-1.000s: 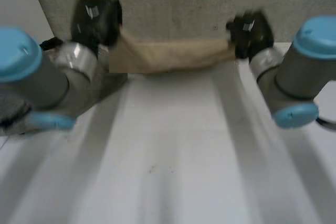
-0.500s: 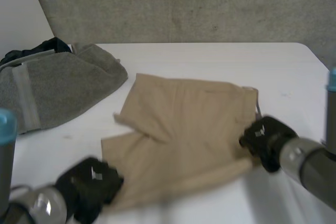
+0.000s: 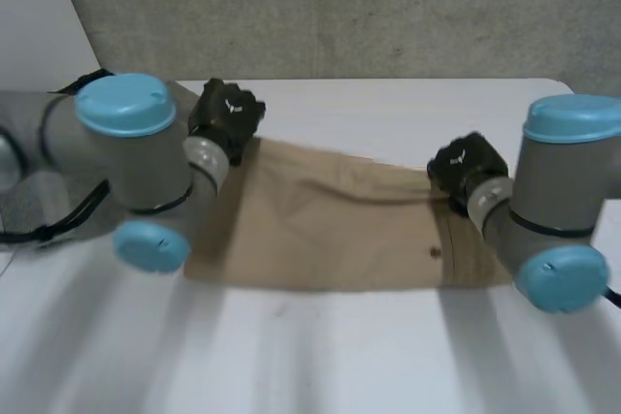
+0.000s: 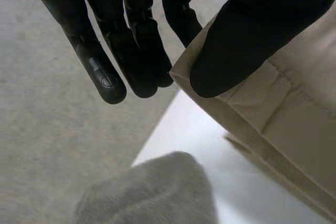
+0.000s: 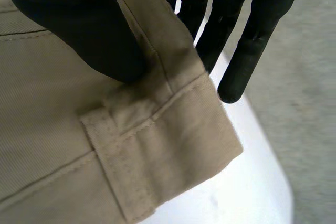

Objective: Fold the laundry.

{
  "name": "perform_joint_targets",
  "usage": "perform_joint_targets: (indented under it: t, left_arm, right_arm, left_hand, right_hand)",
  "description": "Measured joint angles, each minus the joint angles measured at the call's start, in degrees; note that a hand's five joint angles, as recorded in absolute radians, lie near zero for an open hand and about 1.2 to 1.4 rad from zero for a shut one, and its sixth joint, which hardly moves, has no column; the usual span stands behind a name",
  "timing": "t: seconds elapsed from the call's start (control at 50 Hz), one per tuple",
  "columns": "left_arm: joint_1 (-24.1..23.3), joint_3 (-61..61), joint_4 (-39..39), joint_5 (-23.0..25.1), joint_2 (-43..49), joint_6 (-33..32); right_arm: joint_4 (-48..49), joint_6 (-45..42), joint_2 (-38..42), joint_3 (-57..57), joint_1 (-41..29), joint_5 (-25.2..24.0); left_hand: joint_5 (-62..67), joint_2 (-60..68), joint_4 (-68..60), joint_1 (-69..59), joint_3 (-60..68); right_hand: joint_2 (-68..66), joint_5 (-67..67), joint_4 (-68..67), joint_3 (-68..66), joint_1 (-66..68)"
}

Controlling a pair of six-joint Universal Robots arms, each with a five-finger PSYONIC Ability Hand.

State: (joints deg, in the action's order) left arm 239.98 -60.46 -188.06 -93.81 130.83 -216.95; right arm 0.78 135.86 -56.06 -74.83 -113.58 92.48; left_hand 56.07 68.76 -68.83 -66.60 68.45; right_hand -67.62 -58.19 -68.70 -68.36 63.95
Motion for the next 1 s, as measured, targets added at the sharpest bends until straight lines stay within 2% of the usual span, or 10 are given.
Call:
perform_joint_targets:
  t: [0.06,0.14,0.16,0.18,0.22,0.32,0.58,0.68,0.8,1.0]
  left_arm:
    - [0.6,6.9,-1.1,0.0,5.7,0.4]
    - [0.6,14.1,-3.1,0.2,11.6,1.5]
    - [0.5,15.7,-4.2,0.3,13.1,2.3]
    - [0.4,16.3,-4.8,0.3,13.6,2.7]
    - [0.1,17.4,-6.9,0.4,14.9,4.7]
    - [-0.4,14.8,-9.2,0.4,14.3,9.2]
    - [0.0,-8.6,-11.7,0.6,-2.3,16.2]
    - [-0.2,-12.7,-12.1,0.6,-4.7,16.9]
    - [-0.3,-14.3,-12.1,0.5,-5.6,17.5]
    - [-0.1,-16.7,-12.0,0.4,-9.3,18.0]
  right_arm:
    - [4.5,-0.3,4.7,5.0,0.0,1.1]
    - [11.2,-0.6,10.0,9.7,0.0,1.2]
    - [13.6,-0.7,11.5,10.7,0.0,1.0]
    - [15.1,-0.6,12.3,11.1,0.1,1.0]
    - [18.6,-0.1,13.5,11.5,0.1,0.9]
    - [20.6,4.1,10.6,7.8,0.7,1.2]
    - [-5.3,19.7,-7.5,-10.9,7.6,-7.1]
    - [-1.7,20.3,-6.4,-14.9,9.1,-9.0]
    - [6.8,16.6,-3.3,-17.1,10.7,-7.4]
    - [9.2,2.1,-8.3,-20.2,15.5,-1.0]
  left_hand:
    - [0.0,0.0,0.0,0.0,0.0]
    - [-0.2,-0.3,0.3,0.4,-0.3]
    - [-17.9,-19.4,19.4,21.2,-19.1]
    - [-17.9,-19.4,19.4,21.2,-19.1]
    - [-46.7,-48.9,49.2,51.7,-48.2]
    - [-53.2,-56.9,57.2,55.6,-56.3]
    - [-53.2,-56.9,57.2,55.6,-56.3]
    - [-53.3,-56.9,57.2,55.6,-56.3]
    - [-53.2,-56.9,57.2,55.6,-56.3]
    - [-53.2,-56.9,57.2,55.6,-56.3]
  right_hand:
    - [0.1,0.1,0.2,0.1,0.0]
    - [19.3,19.5,19.6,19.4,-16.0]
    - [32.2,31.3,30.9,30.7,-28.7]
    - [39.1,38.3,38.7,38.5,-35.5]
    - [54.1,54.0,54.2,53.9,-50.2]
    - [55.7,55.5,56.6,56.3,-50.8]
    - [55.4,55.3,56.3,56.1,-50.7]
    - [42.4,43.4,44.3,43.2,-38.9]
    - [3.5,6.2,5.0,4.7,-5.8]
    - [1.2,2.8,0.1,1.2,-3.6]
